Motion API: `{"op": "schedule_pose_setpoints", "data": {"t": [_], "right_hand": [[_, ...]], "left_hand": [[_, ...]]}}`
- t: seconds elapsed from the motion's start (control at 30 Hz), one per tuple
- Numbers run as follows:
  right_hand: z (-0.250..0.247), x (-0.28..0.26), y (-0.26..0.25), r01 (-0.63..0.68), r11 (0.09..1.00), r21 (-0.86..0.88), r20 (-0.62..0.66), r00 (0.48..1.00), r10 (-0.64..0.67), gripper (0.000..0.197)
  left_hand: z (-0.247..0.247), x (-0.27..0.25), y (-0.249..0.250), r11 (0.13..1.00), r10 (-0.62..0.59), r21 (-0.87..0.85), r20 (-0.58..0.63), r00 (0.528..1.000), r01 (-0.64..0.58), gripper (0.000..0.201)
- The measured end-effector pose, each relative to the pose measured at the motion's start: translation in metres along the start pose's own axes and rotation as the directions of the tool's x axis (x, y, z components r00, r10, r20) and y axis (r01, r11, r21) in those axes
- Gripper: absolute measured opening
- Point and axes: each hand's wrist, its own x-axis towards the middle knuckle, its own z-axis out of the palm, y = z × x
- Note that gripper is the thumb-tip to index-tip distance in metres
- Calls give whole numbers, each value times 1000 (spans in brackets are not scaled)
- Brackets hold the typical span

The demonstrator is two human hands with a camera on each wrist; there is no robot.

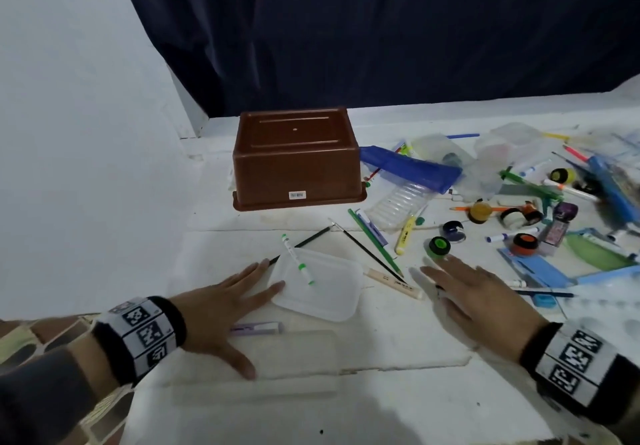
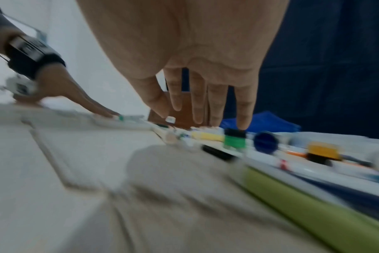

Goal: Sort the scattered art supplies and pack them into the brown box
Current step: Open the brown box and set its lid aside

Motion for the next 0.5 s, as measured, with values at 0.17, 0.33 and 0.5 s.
{"op": "schedule_pose_setpoints", "data": {"t": [0.17,0.33,0.5], "right_hand": [[11,21,-64,395,919,15,-100,915,-392,40],[35,37,-116,615,789,12,17,788,-615,52],[48,45,-134,656,755,27,254,726,-640,68]], "left_hand": [[-6,3,1,1000,-3,-9,-12,1000,3,141],[3,1,1,998,-20,-57,-92,996,15,117],[1,-1,1,992,-29,-127,-168,985,7,73]]}}
